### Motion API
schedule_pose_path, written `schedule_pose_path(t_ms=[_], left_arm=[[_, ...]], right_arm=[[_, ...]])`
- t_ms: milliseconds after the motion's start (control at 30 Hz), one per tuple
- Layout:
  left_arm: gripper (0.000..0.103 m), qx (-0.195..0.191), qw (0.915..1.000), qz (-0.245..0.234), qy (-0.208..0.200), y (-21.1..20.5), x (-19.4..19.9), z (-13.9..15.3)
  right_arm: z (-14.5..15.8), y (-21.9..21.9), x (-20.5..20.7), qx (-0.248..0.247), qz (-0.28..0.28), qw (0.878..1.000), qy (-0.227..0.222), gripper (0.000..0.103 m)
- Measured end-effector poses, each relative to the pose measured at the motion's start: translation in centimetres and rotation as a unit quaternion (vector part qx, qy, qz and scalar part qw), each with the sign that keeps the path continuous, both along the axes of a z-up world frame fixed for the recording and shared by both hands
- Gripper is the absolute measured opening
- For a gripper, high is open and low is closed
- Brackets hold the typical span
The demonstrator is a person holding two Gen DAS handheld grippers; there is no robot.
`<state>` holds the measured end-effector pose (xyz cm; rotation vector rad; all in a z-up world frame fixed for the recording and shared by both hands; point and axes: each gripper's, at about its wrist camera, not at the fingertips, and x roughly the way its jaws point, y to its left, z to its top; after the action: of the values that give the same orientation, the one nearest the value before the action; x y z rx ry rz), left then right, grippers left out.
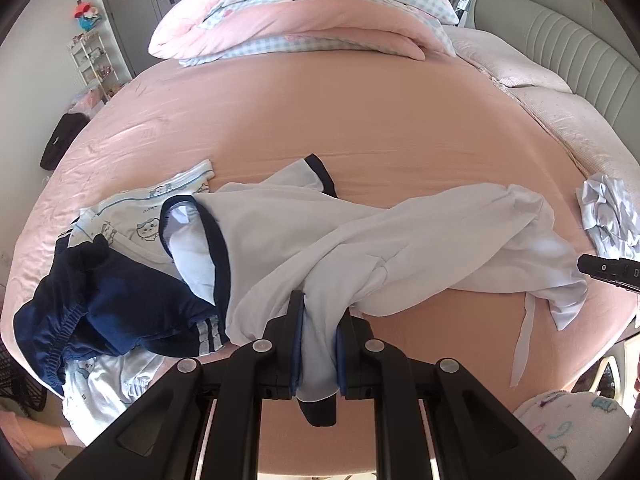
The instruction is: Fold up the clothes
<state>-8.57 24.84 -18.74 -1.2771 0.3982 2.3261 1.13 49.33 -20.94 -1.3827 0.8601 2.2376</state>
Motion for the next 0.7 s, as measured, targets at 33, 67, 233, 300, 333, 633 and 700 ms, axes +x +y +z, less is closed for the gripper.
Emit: schedule_pose_path(t_ms=[33, 67, 233, 300, 333, 633, 700], left_arm=[[0.011, 0.000, 1.0000, 0.003, 0.001, -0.4, 0.0, 0.3], [0.011, -0.001, 1.0000, 0.005, 0.003, -0.7, -0.1, 0.6], [0.011, 0.004, 0.9998, 0.016, 0.005, -2.3, -0.3, 1.4], [0.011, 0.003, 0.9998, 0.019, 0.009, -2.9, -0.5, 1.5], [0.011, 0.003, 0.9997, 0.020, 0.011, -3.1, -0.6, 1.6], [0.012, 0.011, 0.9994, 0.032, -0.003, -5.7, -1.1, 1.9], [0.012, 0.011, 0.9993, 0.036, -0.006, -6.3, -1.2, 1.8]], right_arm=[[0.0, 0.1, -0.1, -0.004, -0.003, 1.000, 0.002, 0.047], [-0.1, 0.2, -0.1, -0.008, -0.006, 1.000, 0.003, 0.047], [-0.8, 0.2, -0.8, -0.021, -0.007, 1.000, -0.005, 0.047], [-1.3, 0.0, -1.2, -0.022, -0.003, 1.000, -0.015, 0.047], [-1.5, -0.1, -1.3, -0.022, -0.002, 1.000, -0.020, 0.047], [-2.7, -1.1, -1.3, -0.010, 0.017, 0.999, -0.044, 0.048], [-2.9, -1.3, -1.3, -0.005, 0.024, 0.998, -0.051, 0.050]])
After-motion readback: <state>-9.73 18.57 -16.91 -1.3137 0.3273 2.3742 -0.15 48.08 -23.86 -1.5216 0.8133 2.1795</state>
